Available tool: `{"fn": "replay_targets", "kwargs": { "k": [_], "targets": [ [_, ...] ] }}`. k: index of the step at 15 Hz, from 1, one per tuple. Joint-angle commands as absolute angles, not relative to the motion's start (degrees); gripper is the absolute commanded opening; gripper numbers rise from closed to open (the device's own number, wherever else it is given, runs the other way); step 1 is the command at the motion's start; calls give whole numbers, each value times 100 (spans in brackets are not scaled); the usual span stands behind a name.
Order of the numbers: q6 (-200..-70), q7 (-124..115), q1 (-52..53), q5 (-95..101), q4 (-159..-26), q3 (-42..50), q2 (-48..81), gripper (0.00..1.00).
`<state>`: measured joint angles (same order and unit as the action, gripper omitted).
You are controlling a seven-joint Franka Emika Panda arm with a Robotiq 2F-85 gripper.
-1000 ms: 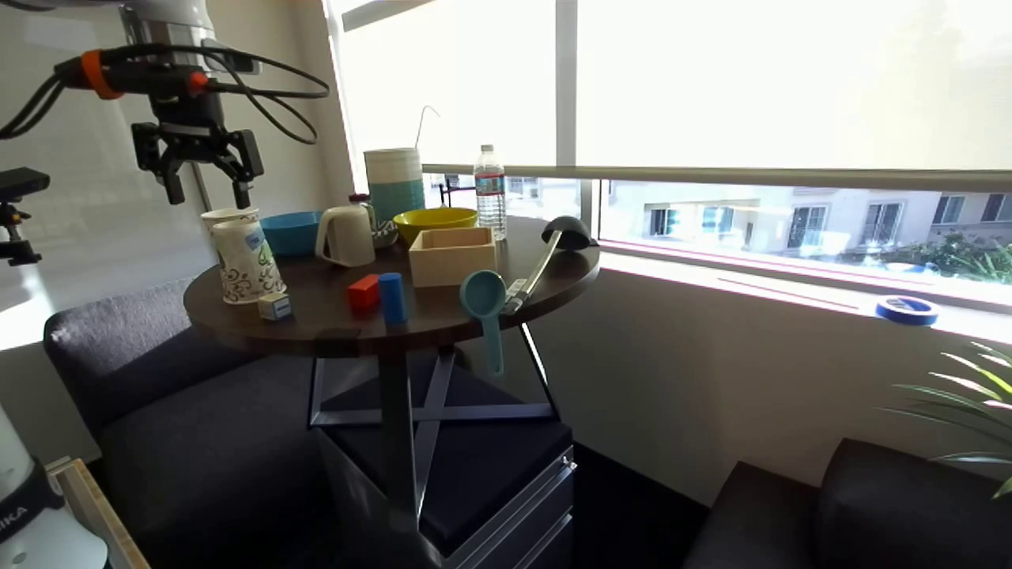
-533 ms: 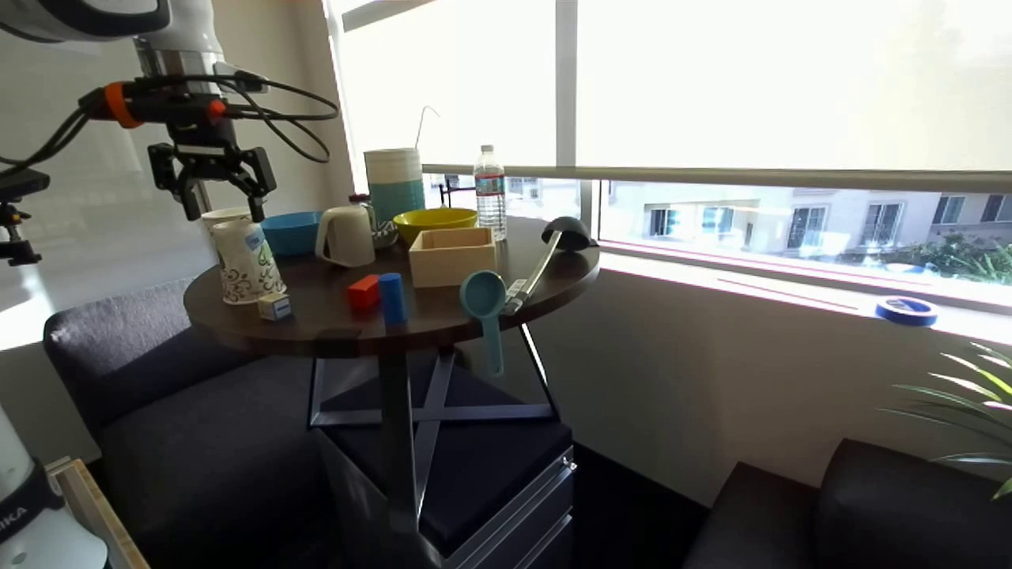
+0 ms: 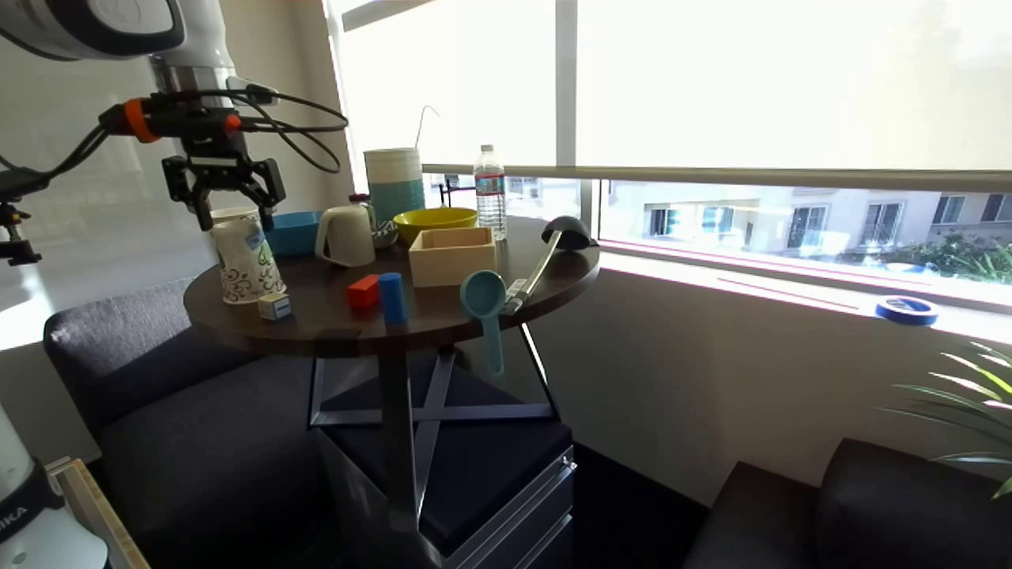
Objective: Cover the cup using the other cup
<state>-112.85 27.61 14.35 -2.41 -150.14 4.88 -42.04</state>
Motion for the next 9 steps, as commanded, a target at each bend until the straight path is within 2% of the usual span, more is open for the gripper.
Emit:
{"fn": "replay_targets", "kwargs": {
  "k": [1, 3, 4, 9],
  "targets": [
    [-11475, 2852, 1347, -130, -14996, 406, -4085, 91],
    [-11526, 2857, 1346, -100, -14987, 404, -4041, 84],
    [-11545, 2858, 1347, -87, -14980, 401, -4024, 71],
    [-11436, 2875, 1355, -4, -14812, 347, -4026, 41]
  ]
}}
